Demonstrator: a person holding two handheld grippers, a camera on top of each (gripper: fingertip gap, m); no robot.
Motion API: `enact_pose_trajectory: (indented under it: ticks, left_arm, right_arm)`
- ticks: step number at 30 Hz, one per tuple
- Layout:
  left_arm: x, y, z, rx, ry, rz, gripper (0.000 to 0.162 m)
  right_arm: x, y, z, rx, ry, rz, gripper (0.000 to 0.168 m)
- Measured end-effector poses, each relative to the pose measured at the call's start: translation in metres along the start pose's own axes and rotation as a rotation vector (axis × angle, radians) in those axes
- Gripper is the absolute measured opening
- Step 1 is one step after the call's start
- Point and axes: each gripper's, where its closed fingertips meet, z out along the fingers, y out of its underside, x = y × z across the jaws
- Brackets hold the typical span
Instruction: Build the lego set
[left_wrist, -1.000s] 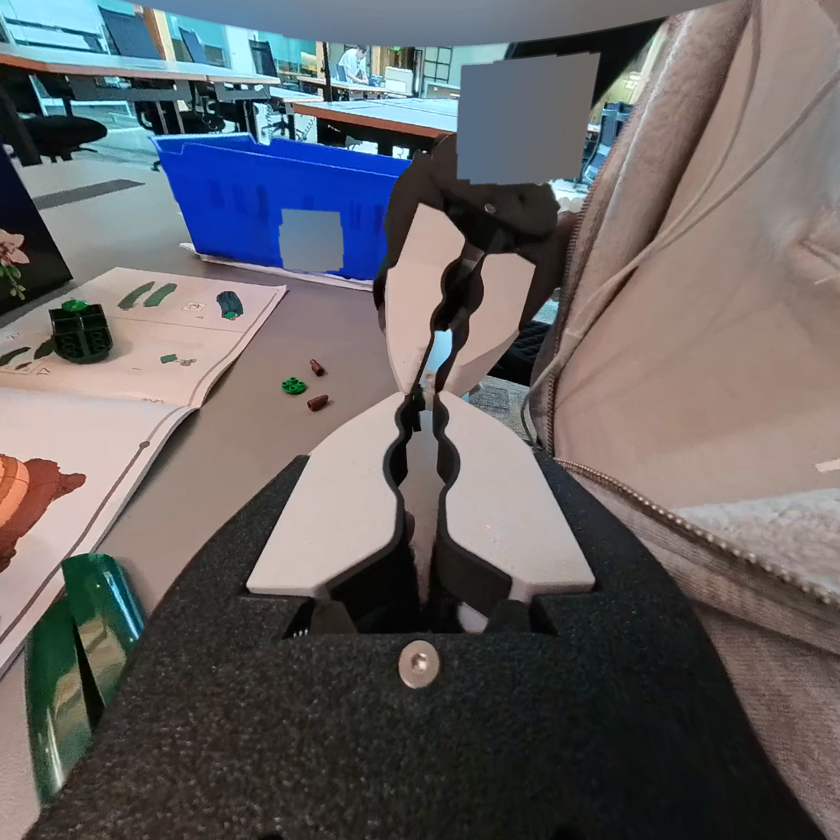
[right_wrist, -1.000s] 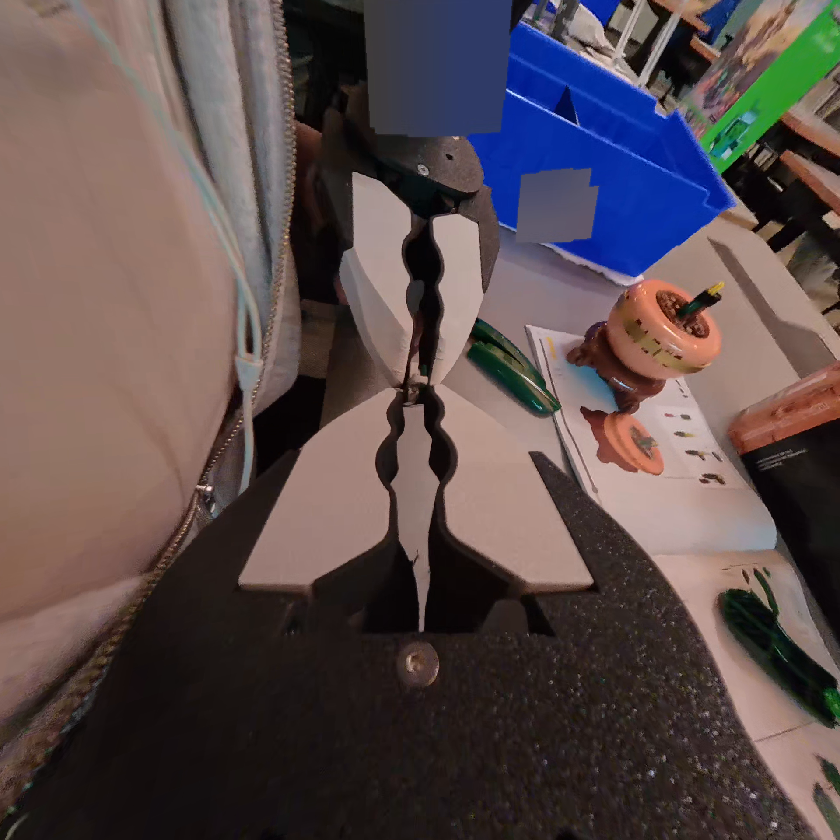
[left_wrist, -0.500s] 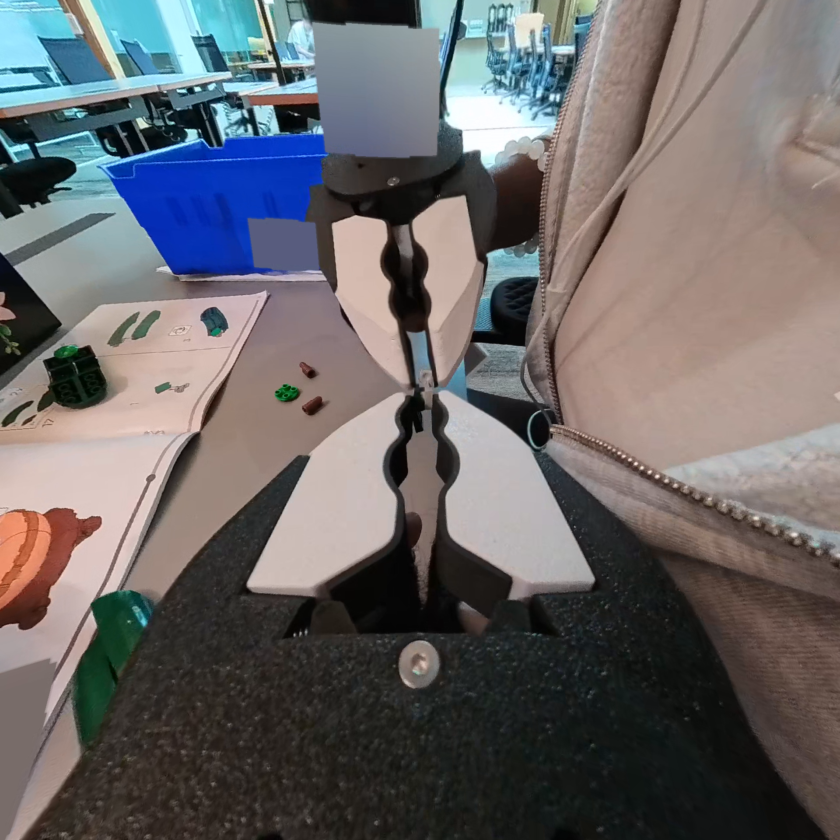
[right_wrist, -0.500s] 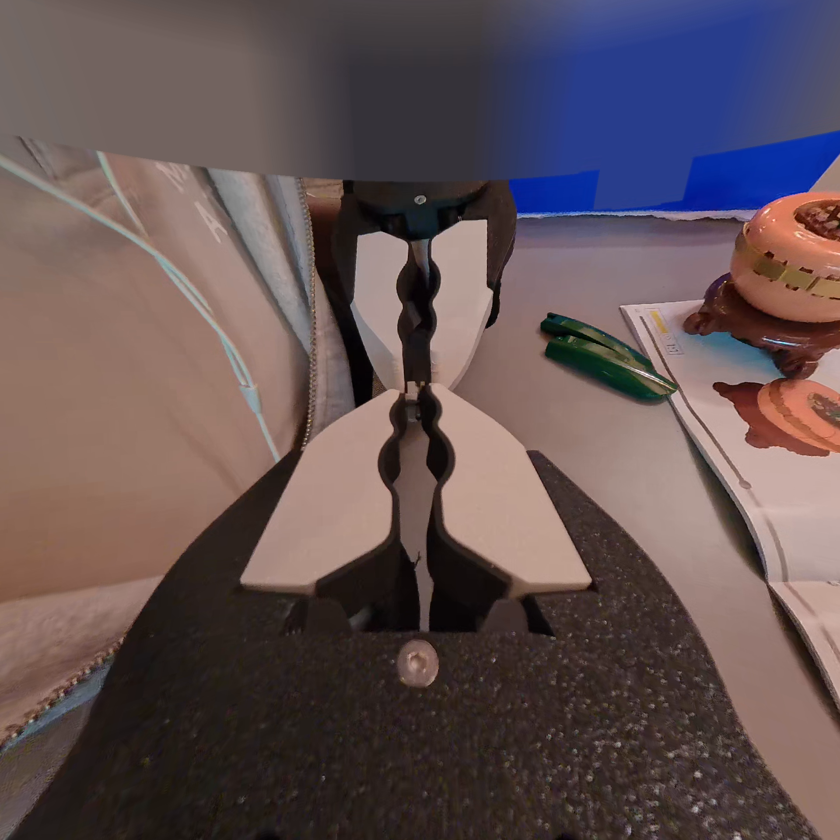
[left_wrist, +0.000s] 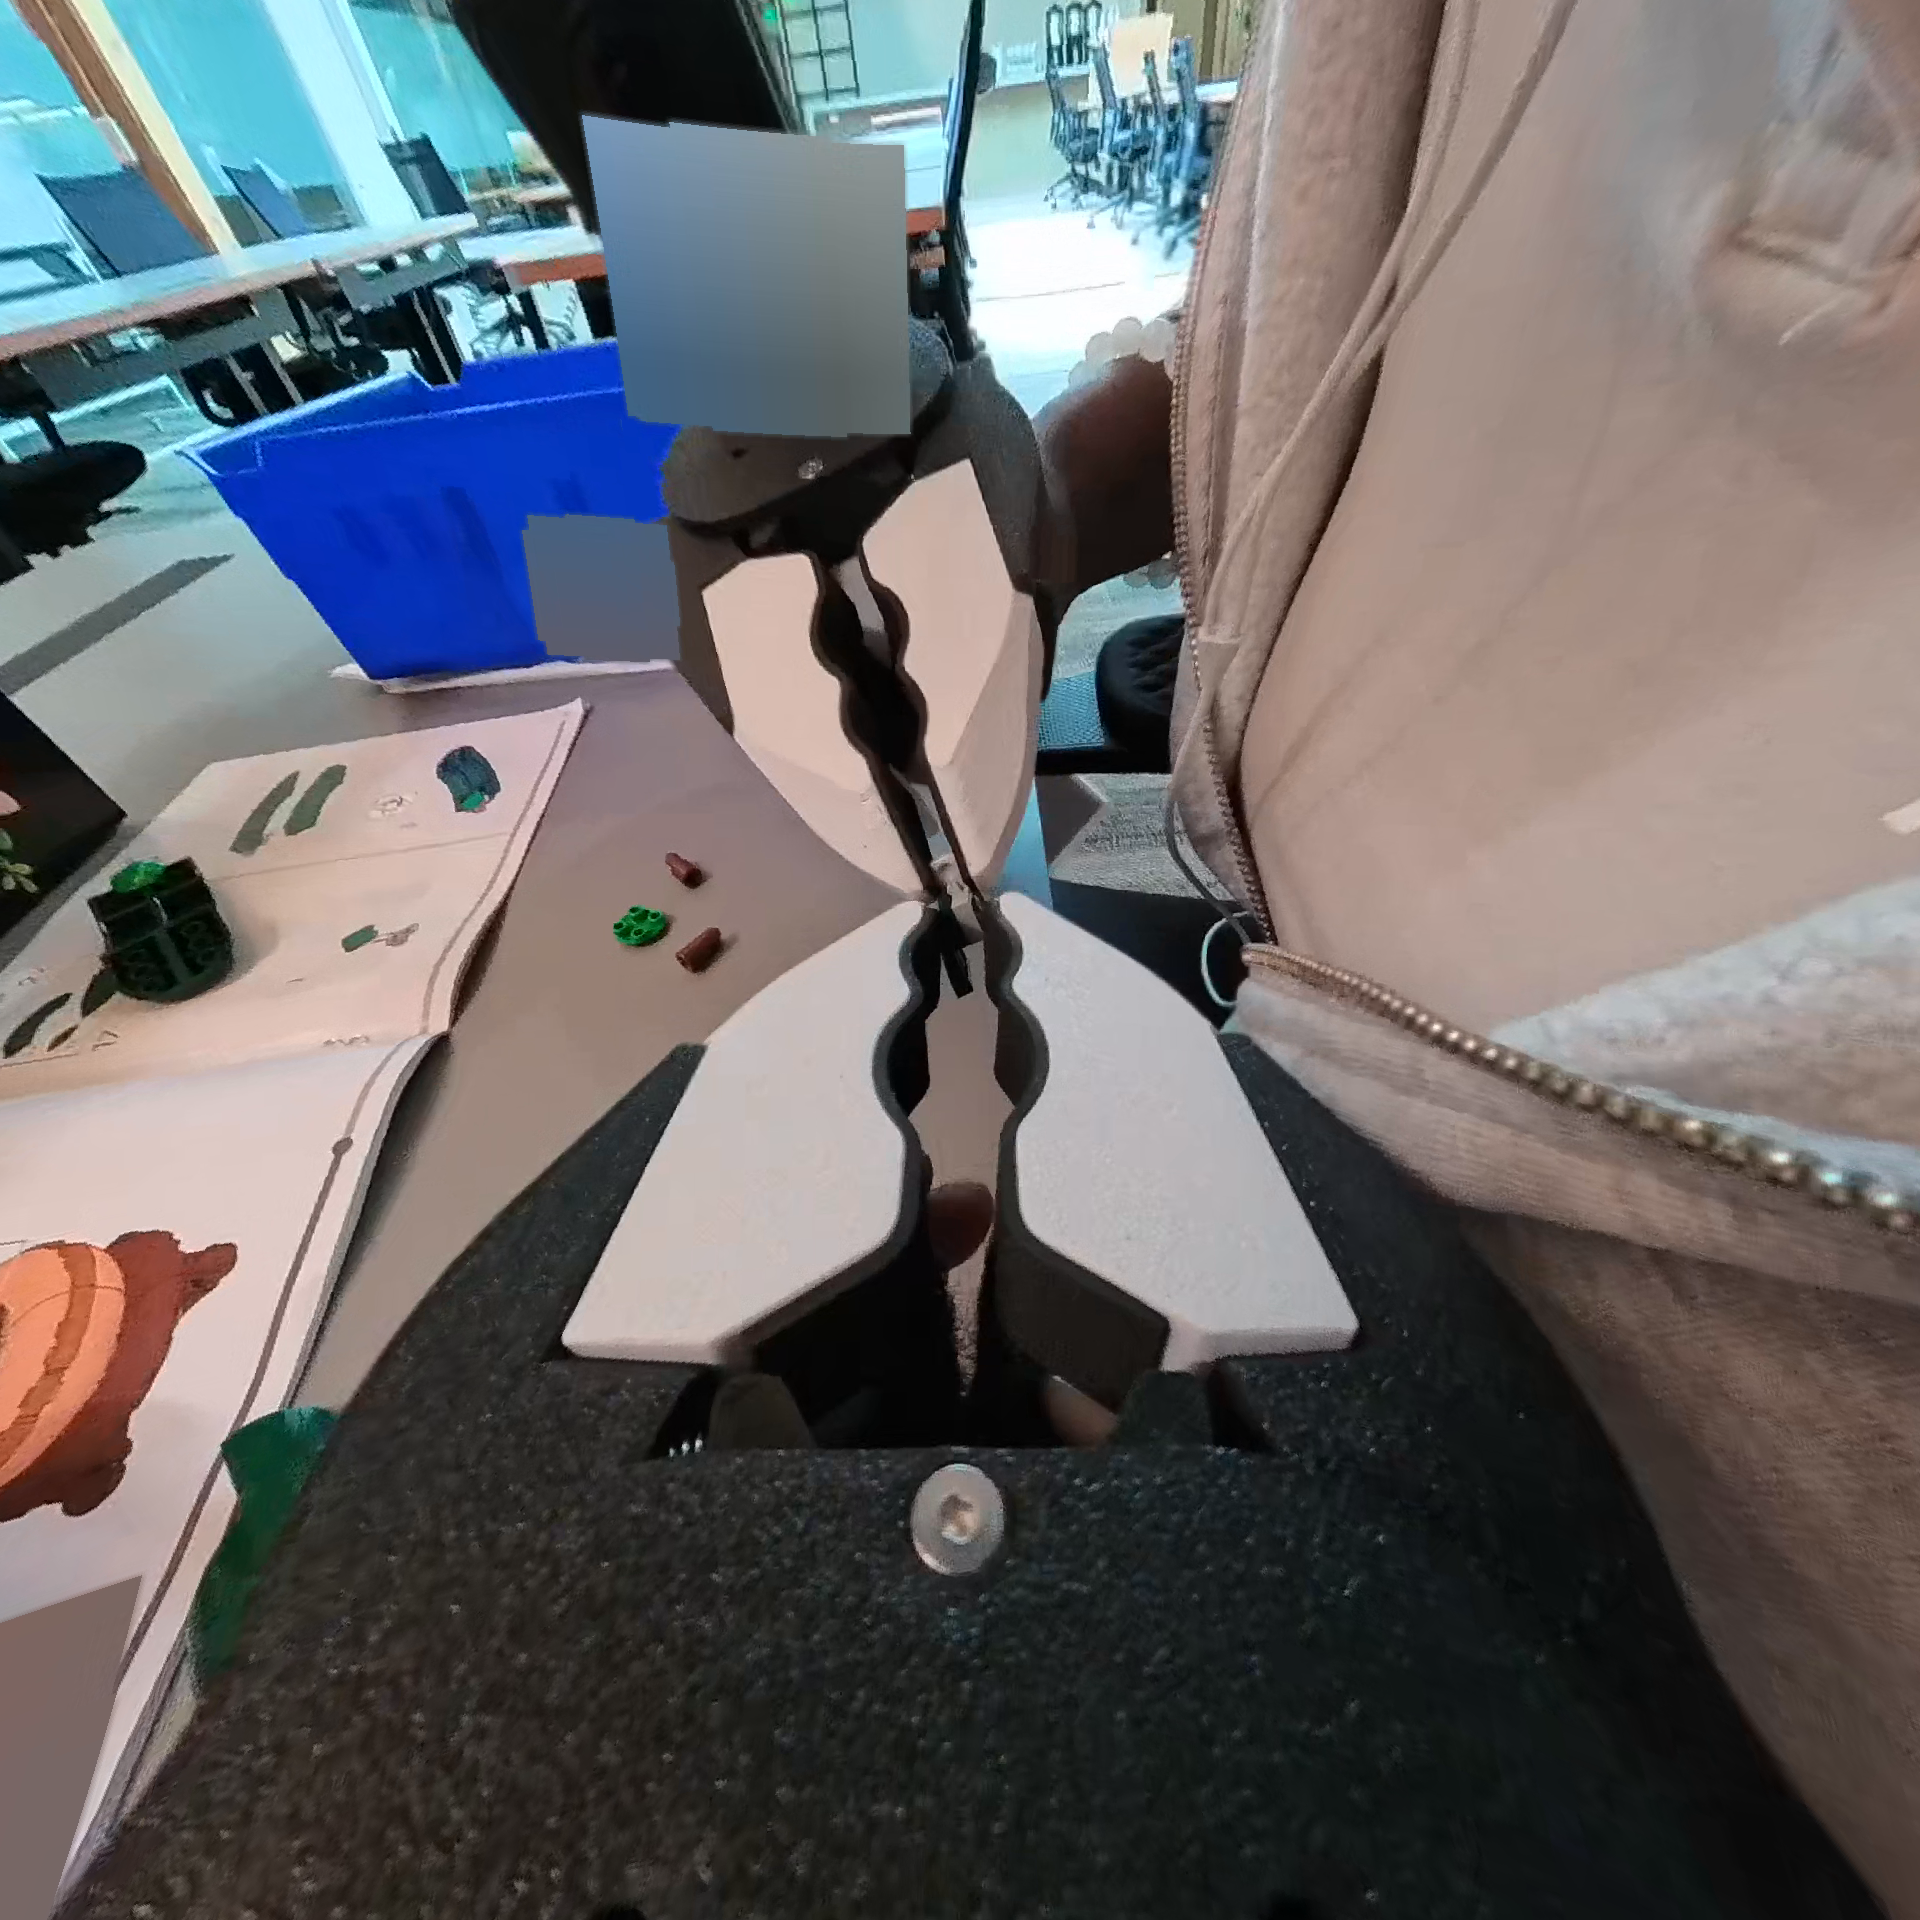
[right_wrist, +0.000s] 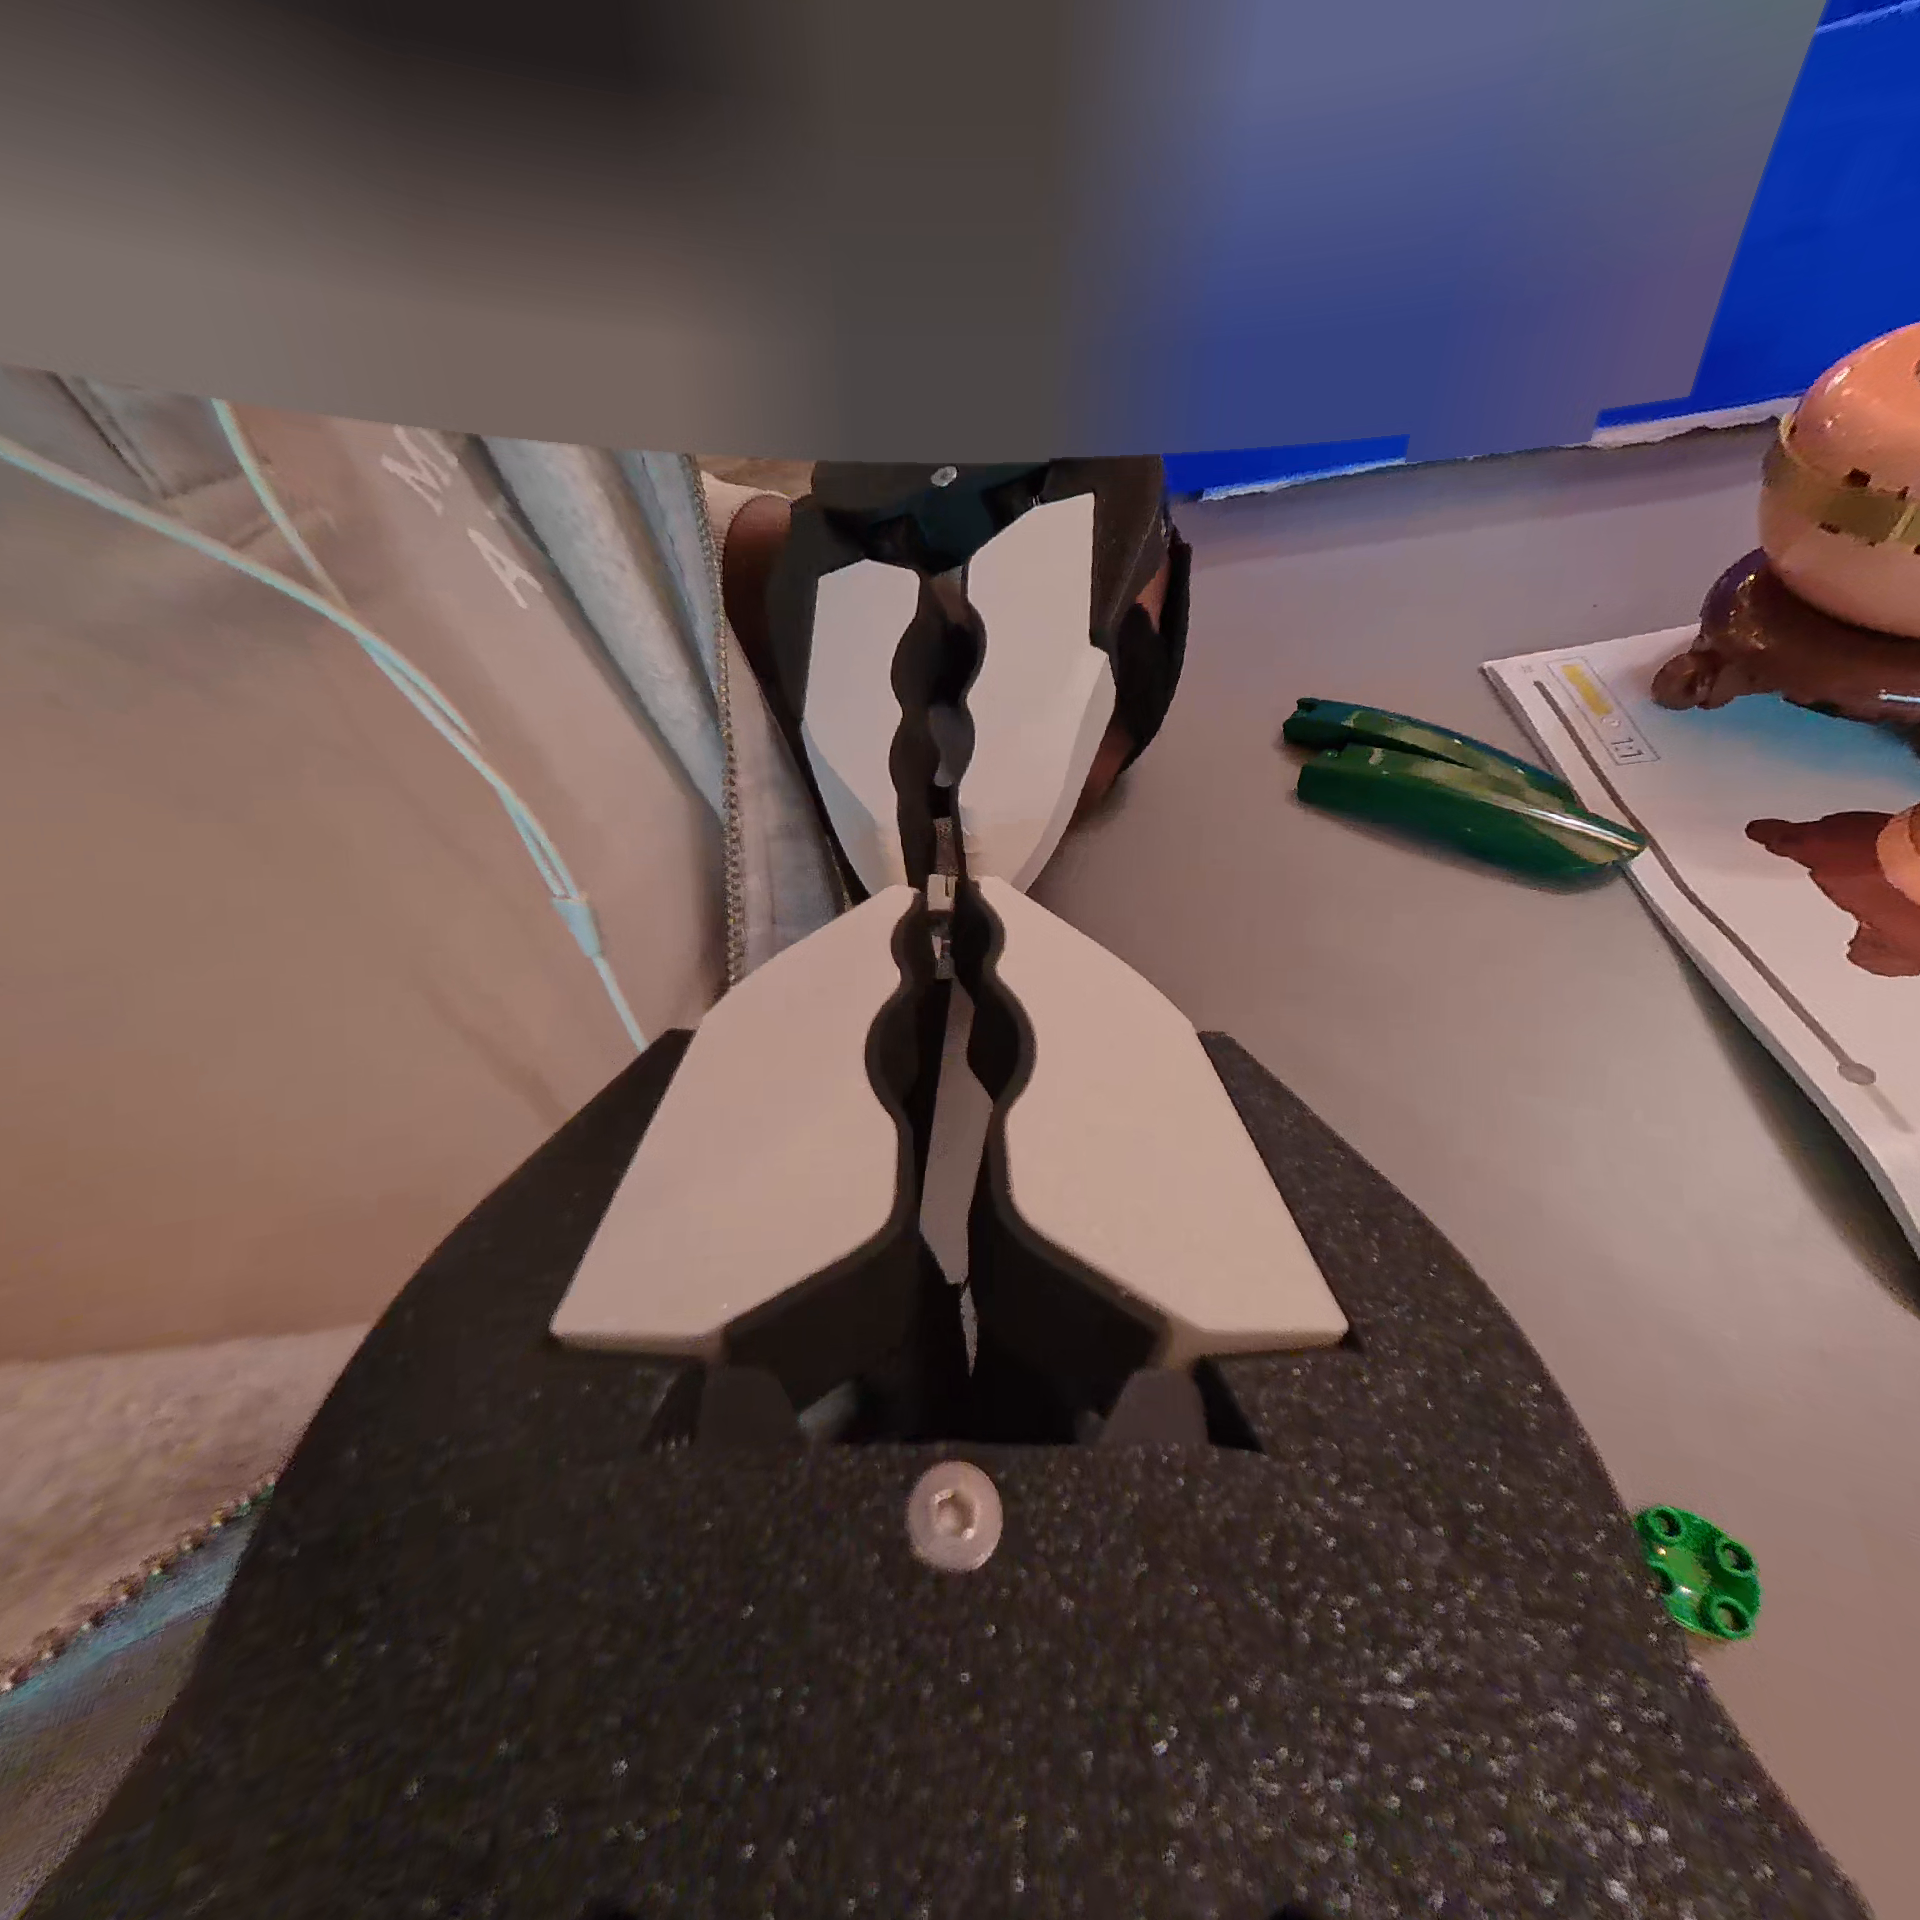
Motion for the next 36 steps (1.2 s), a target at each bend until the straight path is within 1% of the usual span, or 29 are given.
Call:
enact_pose_trajectory:
  ticks: [3,4,5,6,8,10,18,23,28,32,33,34,36]
  left_arm:
    - [-0.003,-0.005,-0.003,0.041,0.011,-0.055,0.007]
    - [-0.007,-0.009,-0.005,0.072,0.005,-0.080,0.007]
    - [-0.008,-0.012,-0.006,0.107,0.008,-0.091,0.007]
    - [-0.009,-0.017,-0.008,0.148,0.005,-0.098,0.007]
    - [-0.010,-0.021,-0.010,0.185,0.000,-0.108,0.007]
    - [-0.010,-0.021,-0.009,0.189,-0.002,-0.096,0.007]
    - [-0.010,-0.025,-0.010,0.222,0.003,-0.080,0.007]
    - [-0.008,-0.026,-0.011,0.237,0.017,-0.062,0.006]
    - [-0.013,-0.025,-0.011,0.226,-0.006,-0.097,0.007]
    - [-0.019,-0.023,-0.007,0.205,-0.065,-0.142,0.007]
    - [-0.020,-0.022,-0.006,0.190,-0.066,-0.149,0.008]
    - [-0.021,-0.021,-0.006,0.187,-0.070,-0.158,0.013]
    - [-0.023,-0.024,-0.005,0.213,-0.068,-0.150,0.007]
  right_arm:
    - [0.001,-0.009,-0.002,0.059,0.038,-0.053,0.004]
    - [0.004,-0.013,-0.003,0.079,0.074,-0.074,0.009]
    - [0.008,-0.014,-0.005,0.076,0.111,-0.095,0.023]
    - [0.011,-0.012,-0.006,0.049,0.135,-0.111,0.031]
    - [0.008,-0.011,-0.006,0.045,0.120,-0.126,0.025]
    - [0.002,-0.020,-0.006,0.106,0.096,-0.134,0.010]
    - [0.000,-0.023,-0.005,0.099,0.096,-0.197,0.008]
    - [0.000,-0.022,-0.004,0.116,0.060,-0.133,0.005]
    - [0.006,-0.022,-0.004,0.084,0.129,-0.162,0.005]
    - [0.013,-0.022,-0.011,0.110,0.164,-0.151,0.005]
    - [0.013,-0.021,-0.012,0.106,0.172,-0.160,0.005]
    - [0.014,-0.021,-0.012,0.103,0.182,-0.171,0.005]
    - [0.014,-0.022,-0.014,0.100,0.187,-0.172,0.005]
